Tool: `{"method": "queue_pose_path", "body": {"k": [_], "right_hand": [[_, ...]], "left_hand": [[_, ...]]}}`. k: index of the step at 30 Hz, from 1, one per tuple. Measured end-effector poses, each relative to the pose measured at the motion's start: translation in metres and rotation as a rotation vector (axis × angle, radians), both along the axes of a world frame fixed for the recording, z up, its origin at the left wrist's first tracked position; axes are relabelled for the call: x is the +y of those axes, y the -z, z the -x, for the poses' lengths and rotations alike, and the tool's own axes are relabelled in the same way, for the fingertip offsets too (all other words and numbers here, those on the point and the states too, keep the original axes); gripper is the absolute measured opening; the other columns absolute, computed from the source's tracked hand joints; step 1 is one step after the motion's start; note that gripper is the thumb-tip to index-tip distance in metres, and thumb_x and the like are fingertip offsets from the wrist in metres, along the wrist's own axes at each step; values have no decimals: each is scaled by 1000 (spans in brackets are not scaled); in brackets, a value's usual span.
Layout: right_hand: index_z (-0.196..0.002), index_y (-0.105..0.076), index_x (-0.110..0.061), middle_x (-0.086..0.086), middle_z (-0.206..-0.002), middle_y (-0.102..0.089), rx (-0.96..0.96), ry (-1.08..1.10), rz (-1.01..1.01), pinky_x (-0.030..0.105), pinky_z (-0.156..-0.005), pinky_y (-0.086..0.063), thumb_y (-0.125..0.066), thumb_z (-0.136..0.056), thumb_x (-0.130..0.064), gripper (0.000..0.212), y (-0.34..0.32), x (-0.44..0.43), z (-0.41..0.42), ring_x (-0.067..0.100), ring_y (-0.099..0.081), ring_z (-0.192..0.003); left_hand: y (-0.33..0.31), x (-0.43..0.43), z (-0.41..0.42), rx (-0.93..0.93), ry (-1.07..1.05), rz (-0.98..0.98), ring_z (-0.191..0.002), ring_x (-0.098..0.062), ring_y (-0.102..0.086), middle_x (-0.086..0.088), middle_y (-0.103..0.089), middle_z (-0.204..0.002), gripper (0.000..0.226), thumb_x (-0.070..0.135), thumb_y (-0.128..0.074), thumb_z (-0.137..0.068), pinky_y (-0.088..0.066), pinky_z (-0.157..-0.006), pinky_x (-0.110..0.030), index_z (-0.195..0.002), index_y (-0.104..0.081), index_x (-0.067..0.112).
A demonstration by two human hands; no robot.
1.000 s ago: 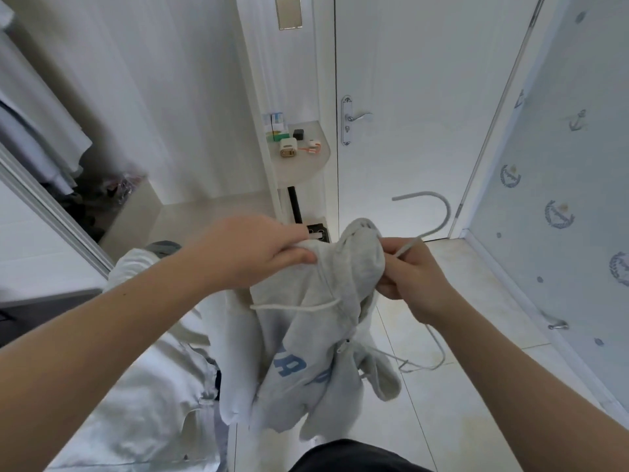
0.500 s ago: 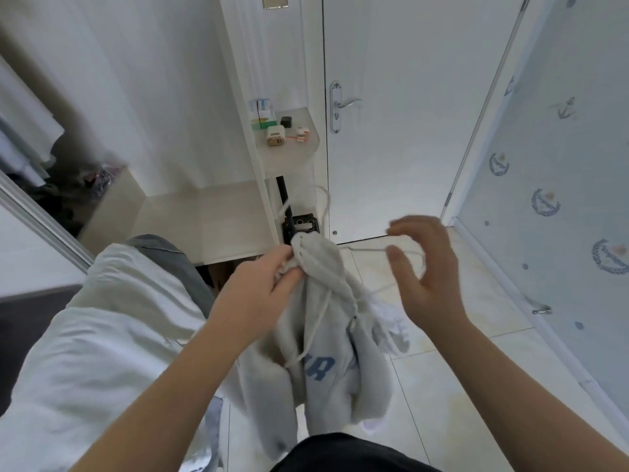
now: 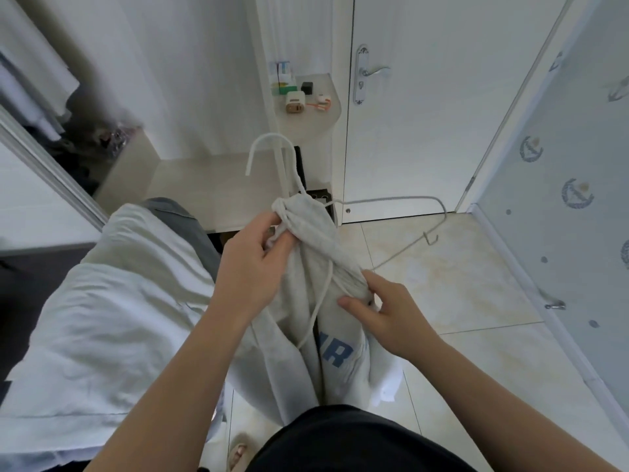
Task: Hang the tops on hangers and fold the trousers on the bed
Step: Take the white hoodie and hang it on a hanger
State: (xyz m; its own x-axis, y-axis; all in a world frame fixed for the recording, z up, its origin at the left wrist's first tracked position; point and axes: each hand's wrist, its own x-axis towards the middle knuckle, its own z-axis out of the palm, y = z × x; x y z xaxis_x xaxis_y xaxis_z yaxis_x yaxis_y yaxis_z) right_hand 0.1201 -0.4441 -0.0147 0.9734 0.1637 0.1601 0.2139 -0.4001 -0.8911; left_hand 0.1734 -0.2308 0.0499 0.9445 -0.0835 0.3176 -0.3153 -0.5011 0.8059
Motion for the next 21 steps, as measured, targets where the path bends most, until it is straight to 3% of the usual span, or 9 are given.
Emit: {"method": "queue_pose_path", "body": {"k": [3,7,9,11,13,15,17,19,21], "right_hand": [[-79,-63,-33,-9,-68,-63,94,-86,77,30,-57,-47,-66,-81,-56,23,13,-1,-1,7,-57,-61],[-53,-55,-42,-17,-47,-46,372,-337,339,15,-51,-32,-75,-78,-55,35,35,-13,-16,0,-45,-47],[-61,-58,-43,-17,-57,-49,467,-366,551,17,-71,-35,-74,-77,-61,29,53,-28,-24,-1,-49,-65],[-82,-63,-32,-14,-79,-60,502,-355,761,39,-110,-23,-68,-79,-63,32,67,-44,-31,10,-55,-95],[-88,-62,-26,-9,-96,-65,492,-311,908,57,-118,2,-64,-84,-60,34,75,-58,-38,16,-54,-115],[-87,-58,-29,-11,-106,-63,432,-252,957,58,-117,8,-59,-89,-54,25,75,-70,-44,15,-49,-126],[-101,-60,-31,-11,-118,-61,307,-196,960,56,-118,3,-53,-95,-48,19,71,-83,-49,14,-46,-132],[-119,-60,-31,-8,-122,-63,155,-109,915,49,-117,-16,-52,-99,-42,24,64,-89,-50,16,-51,-128],[-119,-63,-21,0,-107,-69,-6,-42,818,41,-95,-40,-57,-98,-30,24,51,-91,-49,27,-63,-106]], "left_hand": [[8,0,4,26,-10,-4,-72,-9,-61,9,-66,-81,10,32,-57,-103,-47,-62,-20,-101,-65,27],[13,3,14,2,50,30,-76,4,-61,24,-66,-83,12,22,-58,-102,-43,-67,-6,-104,-65,32],[12,11,16,20,63,9,-72,3,-60,22,-66,-81,15,22,-59,-101,-43,-66,-5,-102,-66,35],[10,25,16,32,82,-41,-73,3,-60,22,-68,-83,22,22,-60,-101,-42,-66,-4,-101,-66,43],[6,40,17,58,111,-81,-79,5,-62,25,-70,-89,32,22,-60,-100,-42,-68,-3,-101,-65,53],[3,55,18,95,144,-130,-78,2,-63,21,-71,-86,38,25,-61,-99,-44,-68,-3,-97,-65,62],[1,65,19,145,173,-172,-71,-2,-63,15,-71,-79,32,32,-60,-98,-44,-63,-8,-95,-67,63],[0,72,19,211,188,-181,-70,-15,-63,1,-72,-79,17,48,-56,-92,-45,-62,-20,-98,-71,54],[-3,81,18,231,178,-168,-69,-22,-61,-7,-71,-80,26,58,-52,-86,-46,-64,-24,-100,-72,51]]}}
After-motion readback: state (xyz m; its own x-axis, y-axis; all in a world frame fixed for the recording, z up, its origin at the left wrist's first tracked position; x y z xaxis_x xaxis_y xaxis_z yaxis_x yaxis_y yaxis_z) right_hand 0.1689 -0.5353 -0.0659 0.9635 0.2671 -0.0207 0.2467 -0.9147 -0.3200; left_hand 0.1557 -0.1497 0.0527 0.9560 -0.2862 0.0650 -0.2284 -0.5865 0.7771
